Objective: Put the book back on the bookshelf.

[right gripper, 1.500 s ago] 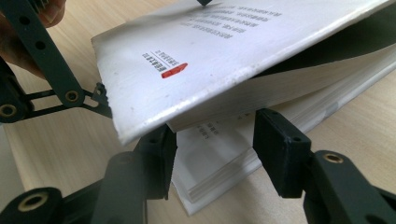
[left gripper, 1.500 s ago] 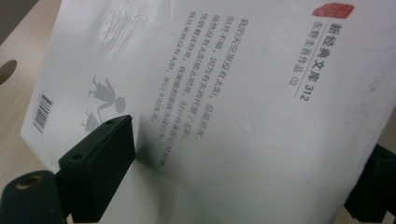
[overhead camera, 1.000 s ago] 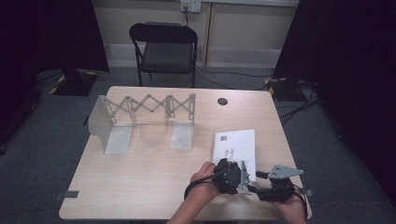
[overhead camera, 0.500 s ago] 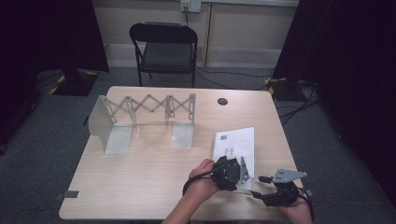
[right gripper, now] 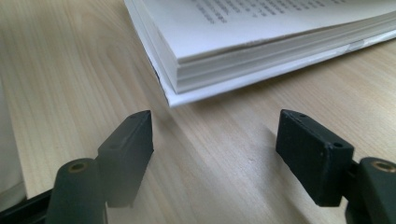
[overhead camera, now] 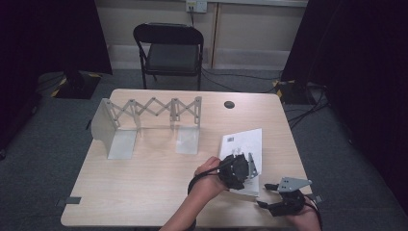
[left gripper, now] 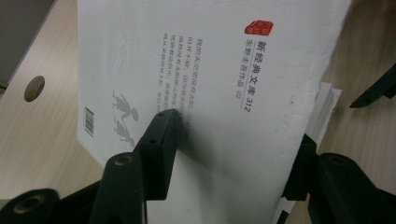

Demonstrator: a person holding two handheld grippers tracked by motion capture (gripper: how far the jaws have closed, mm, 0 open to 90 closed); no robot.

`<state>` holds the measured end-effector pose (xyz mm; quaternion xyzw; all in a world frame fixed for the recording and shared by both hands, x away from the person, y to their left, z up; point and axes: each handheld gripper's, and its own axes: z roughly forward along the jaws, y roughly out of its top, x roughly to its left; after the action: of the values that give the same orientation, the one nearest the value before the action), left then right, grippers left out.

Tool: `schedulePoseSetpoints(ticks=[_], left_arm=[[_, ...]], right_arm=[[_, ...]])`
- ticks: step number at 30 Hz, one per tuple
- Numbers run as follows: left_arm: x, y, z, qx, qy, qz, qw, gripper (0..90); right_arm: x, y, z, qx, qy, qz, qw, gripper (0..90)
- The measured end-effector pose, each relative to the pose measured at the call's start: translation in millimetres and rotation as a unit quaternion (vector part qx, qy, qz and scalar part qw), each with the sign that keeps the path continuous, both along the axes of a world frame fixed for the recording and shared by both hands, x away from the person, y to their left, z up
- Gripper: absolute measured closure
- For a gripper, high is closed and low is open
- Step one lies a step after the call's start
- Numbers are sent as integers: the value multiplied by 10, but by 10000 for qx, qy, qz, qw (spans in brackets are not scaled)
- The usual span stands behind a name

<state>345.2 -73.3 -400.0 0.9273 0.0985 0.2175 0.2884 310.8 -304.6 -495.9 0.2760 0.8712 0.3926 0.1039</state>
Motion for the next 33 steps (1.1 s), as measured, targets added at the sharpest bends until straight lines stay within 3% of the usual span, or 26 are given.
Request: schedulePoseSetpoints(ticks=[7, 12, 17, 20, 26, 33], left_arm=[[39, -4, 50, 10, 96, 17, 10000, 484], [74, 9, 97, -38, 170, 46, 9998, 486], [90, 1, 120, 5, 205, 56, 9998, 489], [110, 3, 153, 24, 217, 77, 9997, 496], [114, -23, 152, 100, 221, 46, 9997, 495], [108, -32, 149, 154, 199, 42, 9997, 494]], right_arm=[[-19, 40, -12, -93, -126, -37, 9999, 254], [70, 120, -19, -97, -188, -388, 9990, 251], [135, 172, -19, -111, -213, -478, 9986, 250], [129, 232, -17, -218, -492, -521, 9972, 251], [131, 276, -16, -339, -751, -653, 9945, 243], [152, 291, -15, -305, -792, -647, 9943, 269]])
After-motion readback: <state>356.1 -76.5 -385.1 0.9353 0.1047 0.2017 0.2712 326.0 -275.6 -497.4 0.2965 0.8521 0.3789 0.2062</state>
